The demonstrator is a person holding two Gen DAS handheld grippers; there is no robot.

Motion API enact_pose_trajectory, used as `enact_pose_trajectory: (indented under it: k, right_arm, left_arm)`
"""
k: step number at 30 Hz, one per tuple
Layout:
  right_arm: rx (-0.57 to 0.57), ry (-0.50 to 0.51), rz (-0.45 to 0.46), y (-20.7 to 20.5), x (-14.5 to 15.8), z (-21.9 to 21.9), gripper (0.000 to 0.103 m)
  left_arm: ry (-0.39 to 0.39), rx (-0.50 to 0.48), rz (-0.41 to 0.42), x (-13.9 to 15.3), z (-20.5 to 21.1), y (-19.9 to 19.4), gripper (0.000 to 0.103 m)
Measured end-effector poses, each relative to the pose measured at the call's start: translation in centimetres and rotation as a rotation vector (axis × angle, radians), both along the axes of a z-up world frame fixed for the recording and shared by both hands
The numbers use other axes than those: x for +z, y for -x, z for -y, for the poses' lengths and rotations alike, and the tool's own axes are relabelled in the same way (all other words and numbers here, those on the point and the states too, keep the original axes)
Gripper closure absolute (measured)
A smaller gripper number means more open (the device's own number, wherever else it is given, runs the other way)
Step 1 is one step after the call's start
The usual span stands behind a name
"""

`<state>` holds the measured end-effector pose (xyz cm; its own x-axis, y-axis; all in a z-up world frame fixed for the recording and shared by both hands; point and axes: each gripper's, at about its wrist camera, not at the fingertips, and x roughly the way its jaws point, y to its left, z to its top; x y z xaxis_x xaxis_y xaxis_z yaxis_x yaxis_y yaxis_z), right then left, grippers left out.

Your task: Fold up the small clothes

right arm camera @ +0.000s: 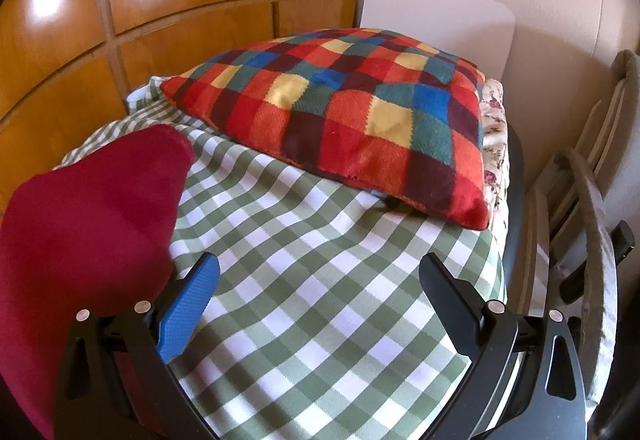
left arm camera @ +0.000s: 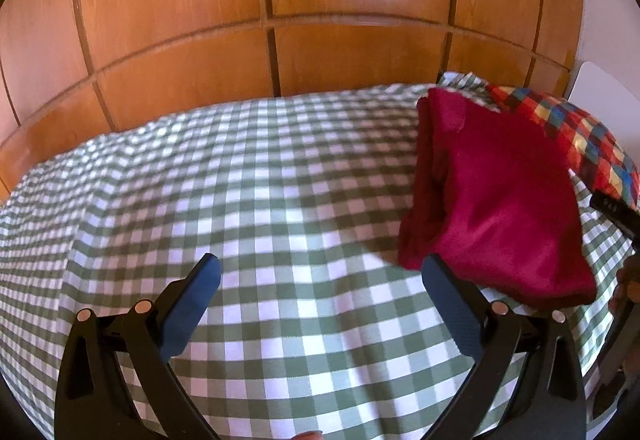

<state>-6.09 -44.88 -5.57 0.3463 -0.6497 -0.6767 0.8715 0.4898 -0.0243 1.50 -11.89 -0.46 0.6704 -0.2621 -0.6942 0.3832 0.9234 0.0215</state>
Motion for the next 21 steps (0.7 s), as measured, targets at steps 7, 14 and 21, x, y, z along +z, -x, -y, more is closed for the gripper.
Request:
enact_pose_trajectory:
  k: [7, 14, 21]
  right_arm:
    - [0.012, -0.016, -0.003, 0.7, -0.2, -1.1, 0.004]
    - [0.035, -0.010, -0.009, 0.8, 0.0, -2.3, 0.004]
    - [0.061, -0.001, -0.005, 1.0, 0.4, -3.5, 0.004]
  left_arm:
    - [0.013, -0.025, 0.022, 1.0, 0.4, 0.9, 0.003]
    - [0.022, -0.022, 0.040, 1.7, -0.1, 1.7, 0.003]
    - [0.037, -0.021, 0.049, 2.2, -0.5, 2.2, 0.003]
